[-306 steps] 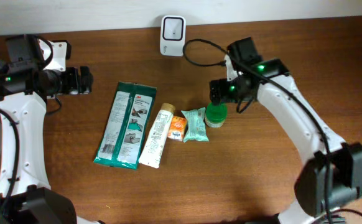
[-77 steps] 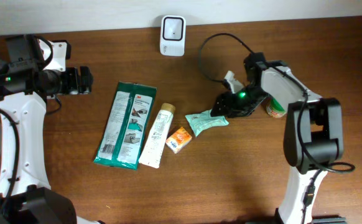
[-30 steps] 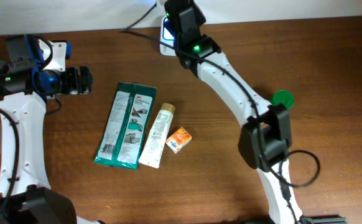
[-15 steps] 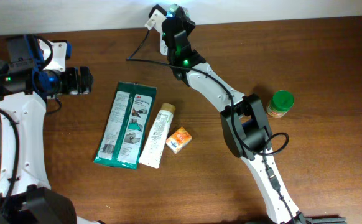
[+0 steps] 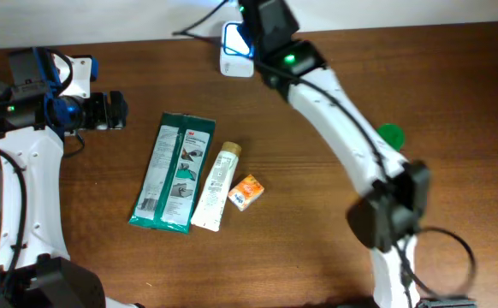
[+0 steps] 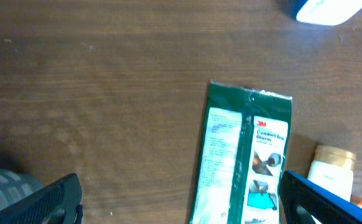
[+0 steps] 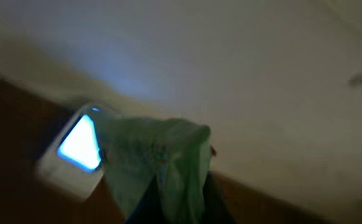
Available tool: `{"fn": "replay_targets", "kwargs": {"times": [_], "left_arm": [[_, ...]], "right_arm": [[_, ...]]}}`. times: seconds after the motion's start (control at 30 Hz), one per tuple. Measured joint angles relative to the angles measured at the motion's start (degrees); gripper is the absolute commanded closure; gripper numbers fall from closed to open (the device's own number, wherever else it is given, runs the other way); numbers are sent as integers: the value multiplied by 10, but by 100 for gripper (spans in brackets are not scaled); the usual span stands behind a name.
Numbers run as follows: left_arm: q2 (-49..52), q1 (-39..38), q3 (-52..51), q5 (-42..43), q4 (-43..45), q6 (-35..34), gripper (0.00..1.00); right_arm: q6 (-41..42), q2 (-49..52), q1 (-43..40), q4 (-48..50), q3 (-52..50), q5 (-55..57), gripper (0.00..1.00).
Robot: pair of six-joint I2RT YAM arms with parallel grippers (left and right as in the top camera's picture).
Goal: Scan the item barcode
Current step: 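Set the mint-green packet down beside the jar, right gripper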
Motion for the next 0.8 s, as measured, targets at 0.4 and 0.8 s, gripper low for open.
{"fn": "replay_targets", "kwargs": {"times": [0.4,0.8], "left_arm": [[0,0,0,0,2,0,1],[0,0,0,0,2,0,1]], "right_arm": [[213,12,-292,-391,-31,-255,96],[179,87,-358,-461,13,-326,36]]}}
